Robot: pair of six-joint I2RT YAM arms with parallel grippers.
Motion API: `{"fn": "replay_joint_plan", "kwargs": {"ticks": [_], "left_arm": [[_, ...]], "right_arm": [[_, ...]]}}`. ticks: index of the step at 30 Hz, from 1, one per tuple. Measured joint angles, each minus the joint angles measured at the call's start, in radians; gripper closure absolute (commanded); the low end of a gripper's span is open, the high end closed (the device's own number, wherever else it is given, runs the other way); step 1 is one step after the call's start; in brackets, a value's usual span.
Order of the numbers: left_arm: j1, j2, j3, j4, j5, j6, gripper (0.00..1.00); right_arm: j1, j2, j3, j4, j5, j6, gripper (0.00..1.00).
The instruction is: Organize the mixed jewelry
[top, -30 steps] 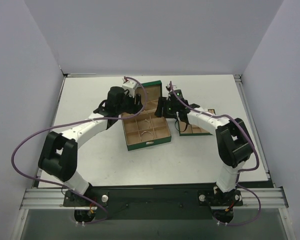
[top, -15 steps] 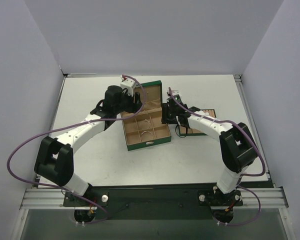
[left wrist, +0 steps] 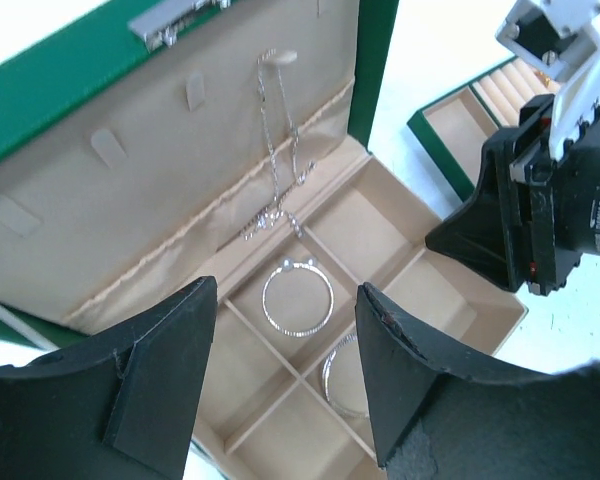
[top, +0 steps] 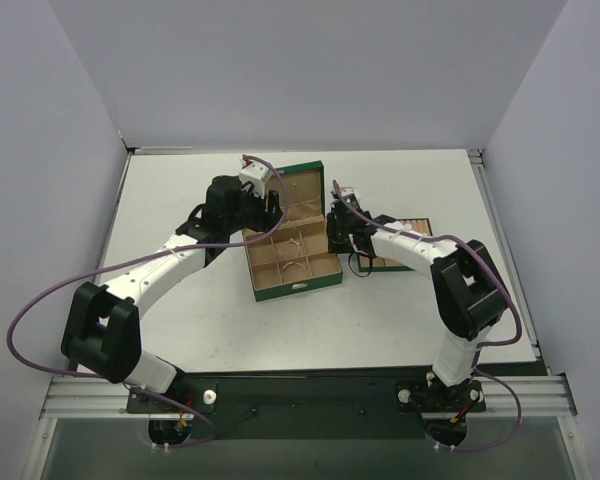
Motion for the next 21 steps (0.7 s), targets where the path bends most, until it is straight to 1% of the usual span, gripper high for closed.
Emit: {"fn": "replay_joint_plan", "kwargs": {"ticks": [2,6,11,16,21], "left_arm": [[0.0,-0.018,-0.016,-0.009,0.0,0.0,0.33],[0.0,-0.065,-0.035,-0.043,0.005,0.004,0.33],[-0.003,-0.127,-0.053,-0.066,0.014,0.015,0.33],[-0.011,-0.187,-0.075,-0.084,0.024,0.02,0.32],[-0.033,-0.26,-0.13,-0.094,0.028,0.028,0.32]], "right_arm": [[0.002,0.0,0.0,0.007,-0.009,-0.018,1.0],[0.005,0.0,-0.003,0.012,-0.016,-0.063,1.0],[0.009,-0.03,-0.057,0.071,-0.027,-0.103,1.0],[0.017,-0.109,-0.15,0.082,-0.037,-0.144,1.0],[0.036,-0.18,-0.223,0.077,-0.052,-0.17,1.0]]}}
